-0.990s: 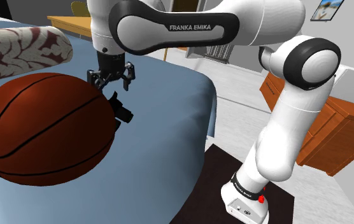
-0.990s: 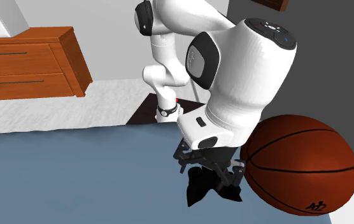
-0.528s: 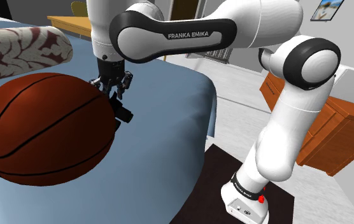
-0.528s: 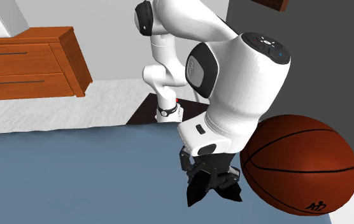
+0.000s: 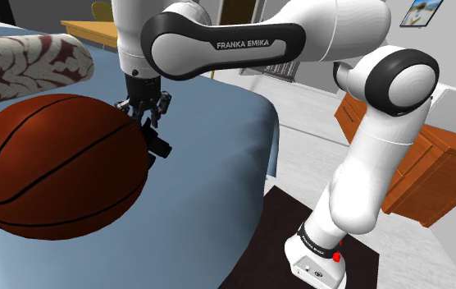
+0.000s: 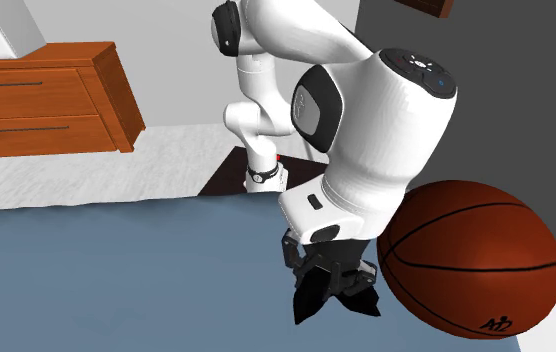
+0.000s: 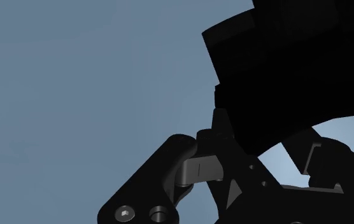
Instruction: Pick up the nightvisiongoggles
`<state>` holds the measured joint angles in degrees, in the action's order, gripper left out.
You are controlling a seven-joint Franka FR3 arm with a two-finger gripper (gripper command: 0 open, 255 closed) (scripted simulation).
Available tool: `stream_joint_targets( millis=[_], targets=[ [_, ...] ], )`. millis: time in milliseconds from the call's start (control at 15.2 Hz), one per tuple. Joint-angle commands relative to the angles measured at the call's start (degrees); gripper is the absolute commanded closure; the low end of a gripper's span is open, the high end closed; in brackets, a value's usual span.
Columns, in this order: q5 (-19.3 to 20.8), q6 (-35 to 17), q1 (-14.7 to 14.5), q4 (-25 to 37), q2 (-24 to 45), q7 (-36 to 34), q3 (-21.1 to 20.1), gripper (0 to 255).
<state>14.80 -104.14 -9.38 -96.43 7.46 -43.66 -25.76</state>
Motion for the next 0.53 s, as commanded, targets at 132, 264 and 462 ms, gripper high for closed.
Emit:
stream_joint_targets(
  millis=[132, 264, 462],
  targets=[
    [-0.1, 2.7, -0.1, 2.8, 0.1, 0.5, -0.1, 255],
    [-0.1, 4.3, -0.2, 4.5, 0.2, 0.8, -0.1, 255],
    [-0.1, 6.6, -0.4, 7.1, 0.4, 1.1, -0.2, 255]
  ],
)
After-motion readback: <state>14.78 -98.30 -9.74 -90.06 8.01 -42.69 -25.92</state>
